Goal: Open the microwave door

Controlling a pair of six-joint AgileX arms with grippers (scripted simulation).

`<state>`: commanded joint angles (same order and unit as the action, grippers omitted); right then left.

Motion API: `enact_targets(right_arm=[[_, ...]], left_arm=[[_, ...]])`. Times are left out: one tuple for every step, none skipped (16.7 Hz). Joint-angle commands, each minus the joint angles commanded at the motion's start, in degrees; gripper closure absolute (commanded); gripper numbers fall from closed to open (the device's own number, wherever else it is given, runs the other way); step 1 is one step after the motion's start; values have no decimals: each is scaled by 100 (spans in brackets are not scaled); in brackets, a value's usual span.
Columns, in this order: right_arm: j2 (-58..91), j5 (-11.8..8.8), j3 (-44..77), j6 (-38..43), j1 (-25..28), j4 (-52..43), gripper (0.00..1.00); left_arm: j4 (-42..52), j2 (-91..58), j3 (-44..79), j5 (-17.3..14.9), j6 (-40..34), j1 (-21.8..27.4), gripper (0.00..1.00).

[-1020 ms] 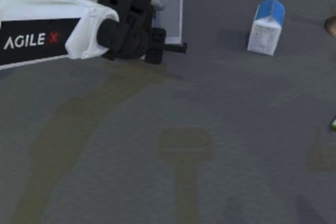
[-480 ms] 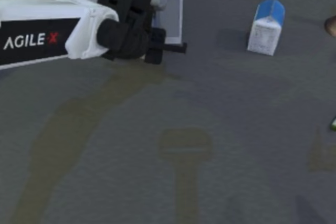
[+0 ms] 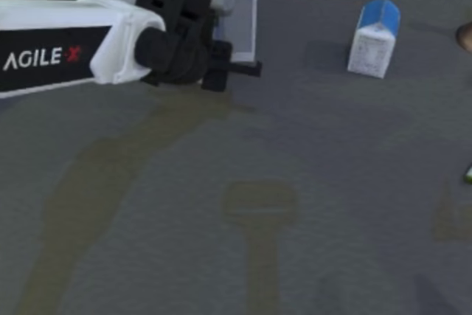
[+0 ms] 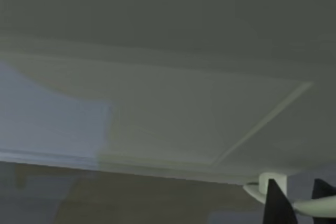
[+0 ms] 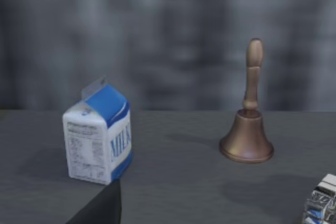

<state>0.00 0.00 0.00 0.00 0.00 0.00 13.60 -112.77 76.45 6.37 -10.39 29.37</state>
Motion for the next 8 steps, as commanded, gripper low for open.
enact_targets(right_arm=[[0, 0, 0, 0, 0, 0, 0], [0, 0, 0, 0, 0, 0, 0], [0, 0, 0, 0, 0, 0, 0], [0, 0, 0, 0, 0, 0, 0], [0, 0, 0, 0, 0, 0, 0], [0, 0, 0, 0, 0, 0, 0], [0, 0, 0, 0, 0, 0, 0], [0, 0, 0, 0, 0, 0, 0]], left_arm=[[-25, 43, -51, -39, 65, -22, 100], [-61, 95, -91, -80, 121, -53, 100], [-97, 144, -136, -128, 189, -79, 100], [-115, 174, -195, -170, 258, -104, 100], [-118, 185, -235, -194, 295, -120, 100], [-118, 187, -240, -197, 299, -122, 100], [-118, 187, -240, -197, 299, -122, 100], [-118, 187, -240, -197, 299, -122, 100]])
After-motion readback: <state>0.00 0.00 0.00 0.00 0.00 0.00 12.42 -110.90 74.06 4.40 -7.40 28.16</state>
